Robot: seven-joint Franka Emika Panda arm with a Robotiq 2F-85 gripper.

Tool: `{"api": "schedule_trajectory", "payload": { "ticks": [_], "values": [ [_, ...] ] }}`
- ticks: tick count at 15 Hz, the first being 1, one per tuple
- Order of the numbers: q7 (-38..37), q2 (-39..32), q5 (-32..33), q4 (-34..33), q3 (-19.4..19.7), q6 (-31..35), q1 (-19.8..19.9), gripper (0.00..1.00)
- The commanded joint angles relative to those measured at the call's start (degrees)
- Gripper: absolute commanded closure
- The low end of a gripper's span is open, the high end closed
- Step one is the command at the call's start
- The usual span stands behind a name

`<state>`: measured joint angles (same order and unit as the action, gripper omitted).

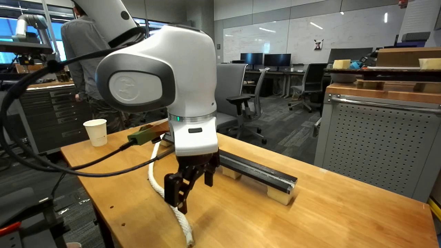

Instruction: Straighten the white string on the black object

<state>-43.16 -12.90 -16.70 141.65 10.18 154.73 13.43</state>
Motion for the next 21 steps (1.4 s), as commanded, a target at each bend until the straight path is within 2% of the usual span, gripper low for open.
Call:
{"api": "schedule_trajectory", "payload": {
  "ticks": [1,15,17,19,21],
  "values": [
    [-1.0,-3.2,-1.0,-2.0,1.8,-0.6,-1.3,0.00],
    [-1.3,-10.2,-0.8,-5.0,2.6,-2.8,-2.7,0.00],
    [-1.3,-11.0,-0.7,-5.7,2.8,-3.1,-2.7,0.11],
    [-1.5,-11.6,-0.5,-6.3,3.0,-3.6,-2.8,0.32],
    [-1.5,-12.0,-0.4,-6.6,3.3,-3.8,-2.8,0.47]
  ]
}}
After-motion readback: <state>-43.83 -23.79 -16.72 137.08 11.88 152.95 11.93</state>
